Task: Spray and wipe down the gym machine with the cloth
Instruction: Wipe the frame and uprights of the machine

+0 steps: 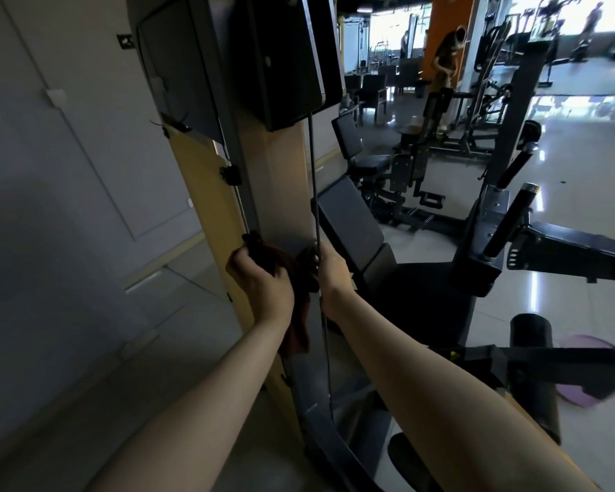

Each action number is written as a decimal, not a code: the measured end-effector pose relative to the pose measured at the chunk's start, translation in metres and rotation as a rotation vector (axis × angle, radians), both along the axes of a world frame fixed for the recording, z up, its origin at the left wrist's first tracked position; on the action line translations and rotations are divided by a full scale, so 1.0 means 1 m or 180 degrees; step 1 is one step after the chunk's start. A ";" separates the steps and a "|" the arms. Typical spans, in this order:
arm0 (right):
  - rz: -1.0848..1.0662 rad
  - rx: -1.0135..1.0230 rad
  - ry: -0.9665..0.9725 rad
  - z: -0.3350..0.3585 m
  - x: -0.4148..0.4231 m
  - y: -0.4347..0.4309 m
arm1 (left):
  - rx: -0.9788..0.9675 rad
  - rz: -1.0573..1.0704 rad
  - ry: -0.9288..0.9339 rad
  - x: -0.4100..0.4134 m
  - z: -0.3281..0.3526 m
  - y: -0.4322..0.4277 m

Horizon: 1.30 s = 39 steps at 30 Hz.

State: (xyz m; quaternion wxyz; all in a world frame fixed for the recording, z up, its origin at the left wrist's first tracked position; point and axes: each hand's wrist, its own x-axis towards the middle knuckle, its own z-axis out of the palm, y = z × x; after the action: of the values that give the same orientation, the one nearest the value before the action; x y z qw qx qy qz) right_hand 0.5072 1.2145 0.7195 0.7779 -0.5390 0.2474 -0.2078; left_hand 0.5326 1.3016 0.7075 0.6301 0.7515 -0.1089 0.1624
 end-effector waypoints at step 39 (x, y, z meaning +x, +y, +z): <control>-0.0247 -0.0691 0.0426 -0.048 0.005 0.001 | -0.0440 0.0040 0.0472 -0.008 0.009 -0.010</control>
State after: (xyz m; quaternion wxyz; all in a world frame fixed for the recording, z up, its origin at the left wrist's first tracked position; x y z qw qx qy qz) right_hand 0.5121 1.2155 0.6719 0.6880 -0.6227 0.2955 -0.2269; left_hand 0.5246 1.2918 0.7169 0.6857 0.7168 -0.0458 0.1175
